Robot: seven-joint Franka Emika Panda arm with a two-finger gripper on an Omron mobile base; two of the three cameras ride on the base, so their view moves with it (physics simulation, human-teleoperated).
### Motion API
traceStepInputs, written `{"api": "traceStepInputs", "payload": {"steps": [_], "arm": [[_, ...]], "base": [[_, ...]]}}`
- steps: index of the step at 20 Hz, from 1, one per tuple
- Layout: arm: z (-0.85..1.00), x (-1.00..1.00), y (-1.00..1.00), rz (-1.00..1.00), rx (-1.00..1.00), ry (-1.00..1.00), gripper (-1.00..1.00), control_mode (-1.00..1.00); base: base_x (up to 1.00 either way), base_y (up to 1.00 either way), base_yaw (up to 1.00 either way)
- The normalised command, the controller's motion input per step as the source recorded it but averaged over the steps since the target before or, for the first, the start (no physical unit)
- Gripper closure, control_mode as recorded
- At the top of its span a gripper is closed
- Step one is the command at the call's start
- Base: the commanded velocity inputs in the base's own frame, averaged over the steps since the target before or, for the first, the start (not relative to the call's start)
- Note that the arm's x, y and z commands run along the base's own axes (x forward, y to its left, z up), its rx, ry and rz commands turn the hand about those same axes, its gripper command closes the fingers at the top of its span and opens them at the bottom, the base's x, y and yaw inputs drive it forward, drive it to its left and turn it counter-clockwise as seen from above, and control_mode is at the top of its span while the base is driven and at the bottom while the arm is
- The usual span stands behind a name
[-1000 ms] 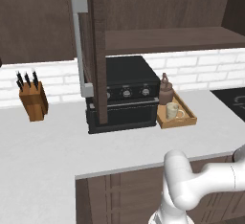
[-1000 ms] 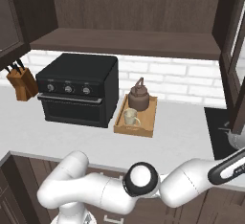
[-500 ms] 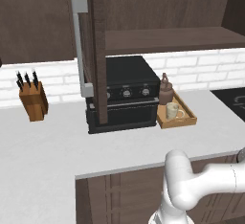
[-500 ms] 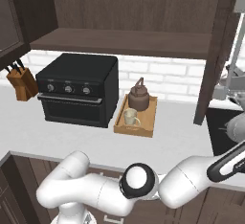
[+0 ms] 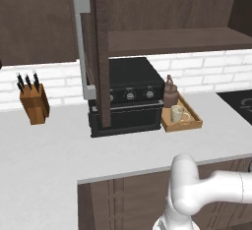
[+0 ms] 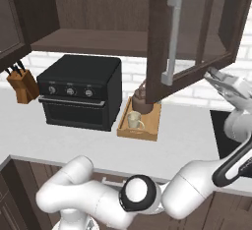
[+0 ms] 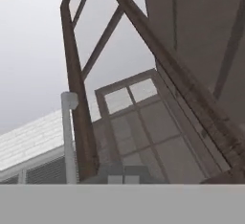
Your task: Pick the kettle from the counter and place it on the tray. Then pick the mug from the cabinet and place it on the tray. Then close the cabinet doors.
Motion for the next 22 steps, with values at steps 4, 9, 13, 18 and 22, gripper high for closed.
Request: {"api": "traceStepInputs", "payload": {"steps": [4, 9, 13, 18, 22], "arm": [[0.75, -0.03, 0.98, -0.07, 0.0, -0.07, 1.0, -1.0], [0.37, 0.02, 0.54, -0.24, 0.0, 0.37, 1.0, -1.0], [0.03, 0.25, 0.39, -0.35, 0.0, 0.66, 1.0, -1.0], [0.0, 0.25, 0.49, -0.42, 0.0, 0.64, 1.0, -1.0], [0.0, 0.53, 0.78, -0.42, 0.0, 0.6, 1.0, -1.0]], "base": [[0.0, 0.0, 0.0], [0.0, 0.0, 0.0], [0.0, 0.0, 0.0], [0.0, 0.0, 0.0], [0.0, 0.0, 0.0]]}}
